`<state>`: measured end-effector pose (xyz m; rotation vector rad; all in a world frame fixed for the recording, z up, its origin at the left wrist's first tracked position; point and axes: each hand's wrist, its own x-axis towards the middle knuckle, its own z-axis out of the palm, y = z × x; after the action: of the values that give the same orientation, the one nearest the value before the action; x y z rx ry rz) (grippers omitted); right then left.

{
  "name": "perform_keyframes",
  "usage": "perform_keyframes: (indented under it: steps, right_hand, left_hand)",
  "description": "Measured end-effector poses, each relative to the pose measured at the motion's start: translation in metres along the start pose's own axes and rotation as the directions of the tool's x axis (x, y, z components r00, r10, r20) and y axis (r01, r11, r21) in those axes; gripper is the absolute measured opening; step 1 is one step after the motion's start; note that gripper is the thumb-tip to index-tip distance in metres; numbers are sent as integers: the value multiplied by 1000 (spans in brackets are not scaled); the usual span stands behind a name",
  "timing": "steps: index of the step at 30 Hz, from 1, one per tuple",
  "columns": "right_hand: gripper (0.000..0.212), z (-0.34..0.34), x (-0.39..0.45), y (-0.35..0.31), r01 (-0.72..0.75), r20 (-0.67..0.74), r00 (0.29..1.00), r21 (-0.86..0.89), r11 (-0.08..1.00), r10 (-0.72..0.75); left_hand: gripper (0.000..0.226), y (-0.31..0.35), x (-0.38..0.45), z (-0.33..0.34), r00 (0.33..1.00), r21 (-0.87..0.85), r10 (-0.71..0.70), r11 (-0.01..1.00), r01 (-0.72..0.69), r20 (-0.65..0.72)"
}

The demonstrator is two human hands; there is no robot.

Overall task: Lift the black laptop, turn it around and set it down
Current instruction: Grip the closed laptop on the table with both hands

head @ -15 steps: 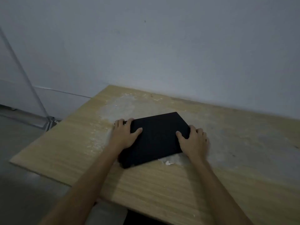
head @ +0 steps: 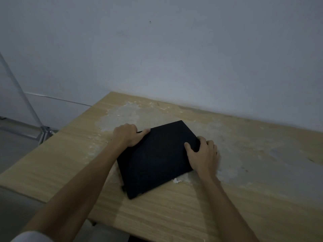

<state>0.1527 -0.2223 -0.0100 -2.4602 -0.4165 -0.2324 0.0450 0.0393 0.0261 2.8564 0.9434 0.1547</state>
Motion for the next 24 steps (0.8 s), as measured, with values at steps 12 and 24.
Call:
perform_keyframes:
  steps: [12,24]
  right_hand:
    - [43,-12,0,-6,25,-31,999,235,972,-18]
    - [49,-38,-12,-50,-275,238,961,781,561,140]
  left_hand:
    - [73,11,-18,-12,989,-356,82,934,-32,127]
    - [87,24,-34,-27,975,-755,-190,654,41,-112]
